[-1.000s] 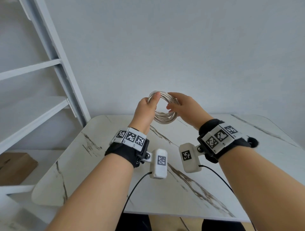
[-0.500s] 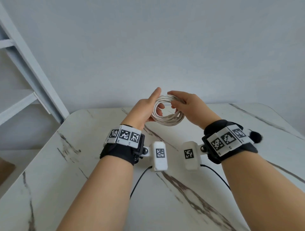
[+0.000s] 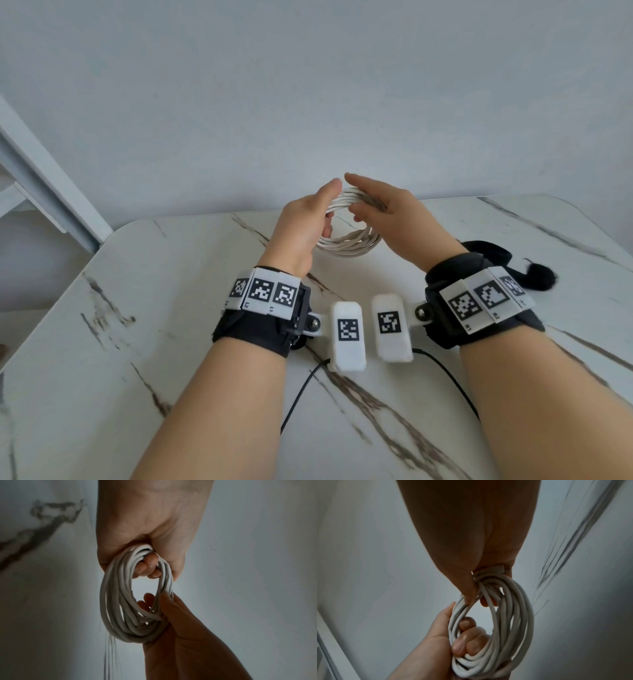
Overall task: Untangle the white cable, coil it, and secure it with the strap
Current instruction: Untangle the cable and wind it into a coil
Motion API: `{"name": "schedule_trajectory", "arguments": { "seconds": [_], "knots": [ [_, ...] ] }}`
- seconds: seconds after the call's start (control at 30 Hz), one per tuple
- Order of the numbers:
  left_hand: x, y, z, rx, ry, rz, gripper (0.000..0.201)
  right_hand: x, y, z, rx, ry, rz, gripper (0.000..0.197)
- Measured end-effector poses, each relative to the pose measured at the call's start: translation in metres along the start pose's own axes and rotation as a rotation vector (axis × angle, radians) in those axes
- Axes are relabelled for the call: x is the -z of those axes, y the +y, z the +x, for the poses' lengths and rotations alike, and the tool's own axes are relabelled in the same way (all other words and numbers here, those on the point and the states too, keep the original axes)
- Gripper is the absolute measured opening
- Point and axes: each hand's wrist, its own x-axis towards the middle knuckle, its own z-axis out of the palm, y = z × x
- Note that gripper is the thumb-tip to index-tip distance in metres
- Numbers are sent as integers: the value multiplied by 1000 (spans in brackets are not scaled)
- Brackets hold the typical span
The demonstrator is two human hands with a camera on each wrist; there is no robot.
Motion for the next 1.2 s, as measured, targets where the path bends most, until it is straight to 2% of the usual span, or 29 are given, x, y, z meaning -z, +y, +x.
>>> {"name": "schedule_trajectory", "arguments": {
  "seconds": [0.1, 0.27, 0.33, 0.43, 0.53, 0.63, 0.77, 0.87, 1.0, 1.2],
  "knots": [
    [0, -3, 2, 12, 49, -78, 36, -2, -1, 2, -13, -13, 12, 46],
    [2, -2, 2, 46, 90, -189, 40, -1, -3, 4, -14, 8, -20, 43],
    [2, -2, 1, 40, 72, -189, 39, 1, -4, 4, -2, 15, -12, 43],
    [1, 0, -3, 33, -31, -180, 36, 5, -2, 2, 23, 42, 6, 32],
    [5, 4, -5, -20, -102, -86, 35, 8, 0, 1, 28, 54, -9, 28],
    [7, 5, -6, -100, -107, 21, 33, 5, -1, 1, 26, 53, 0, 28],
    [3, 3, -8, -238, -28, -39, 24, 2, -1, 2, 33, 74, 49, 28],
    [1, 3, -10, -320, -34, -69, 24, 2, 0, 3, 10, 113, 95, 31],
    [-2, 3, -11, -372, -80, -75, 14, 5, -1, 1, 10, 125, 138, 27],
    [-2, 3, -9, -337, -9, -113, 11, 4, -2, 1, -10, 105, 173, 34]
  ]
}}
